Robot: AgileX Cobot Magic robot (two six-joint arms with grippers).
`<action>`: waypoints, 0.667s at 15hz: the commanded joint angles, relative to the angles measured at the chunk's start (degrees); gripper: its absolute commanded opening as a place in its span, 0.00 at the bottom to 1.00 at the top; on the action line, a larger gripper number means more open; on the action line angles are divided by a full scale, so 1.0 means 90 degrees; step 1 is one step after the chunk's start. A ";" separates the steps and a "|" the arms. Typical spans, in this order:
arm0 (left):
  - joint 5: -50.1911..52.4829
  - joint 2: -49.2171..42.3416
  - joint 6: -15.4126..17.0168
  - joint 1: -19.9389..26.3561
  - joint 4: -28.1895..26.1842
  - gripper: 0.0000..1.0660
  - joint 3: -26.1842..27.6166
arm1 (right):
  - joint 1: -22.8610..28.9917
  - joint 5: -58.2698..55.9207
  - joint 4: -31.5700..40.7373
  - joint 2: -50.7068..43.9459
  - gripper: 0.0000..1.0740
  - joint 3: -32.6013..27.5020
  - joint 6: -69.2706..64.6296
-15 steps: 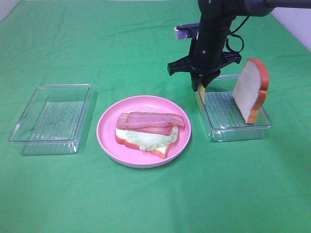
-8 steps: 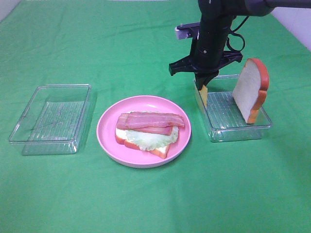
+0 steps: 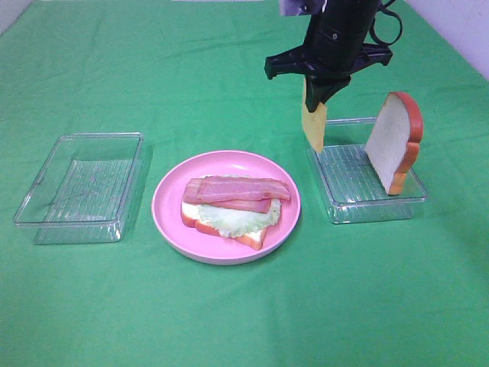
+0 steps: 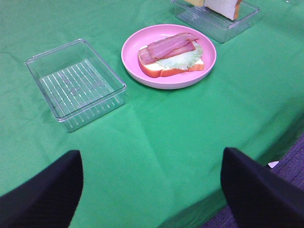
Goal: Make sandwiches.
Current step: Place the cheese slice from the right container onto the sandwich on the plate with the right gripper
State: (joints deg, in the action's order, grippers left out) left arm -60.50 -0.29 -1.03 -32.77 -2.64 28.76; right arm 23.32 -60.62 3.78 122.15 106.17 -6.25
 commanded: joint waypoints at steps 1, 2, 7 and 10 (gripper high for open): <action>0.0064 -0.0140 0.0013 0.0006 -0.0038 0.72 -0.0019 | 0.0025 -0.0446 0.1910 -0.0045 0.00 -0.0019 0.1140; 0.0064 -0.0140 0.0013 0.0006 -0.0038 0.72 -0.0019 | 0.0070 -0.0528 0.2470 -0.0045 0.00 -0.0064 0.1458; 0.0064 -0.0140 0.0013 0.0006 -0.0038 0.72 -0.0019 | 0.0656 -0.0649 0.3310 0.0159 0.00 -0.0064 0.2005; 0.0064 -0.0140 0.0013 0.0006 -0.0038 0.72 -0.0019 | 0.0789 -0.0573 0.3858 0.0758 0.00 -0.0064 0.2088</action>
State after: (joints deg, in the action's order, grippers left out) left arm -60.50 -0.29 -1.03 -32.77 -2.64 28.76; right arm 30.42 -65.78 37.87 128.57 106.05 11.52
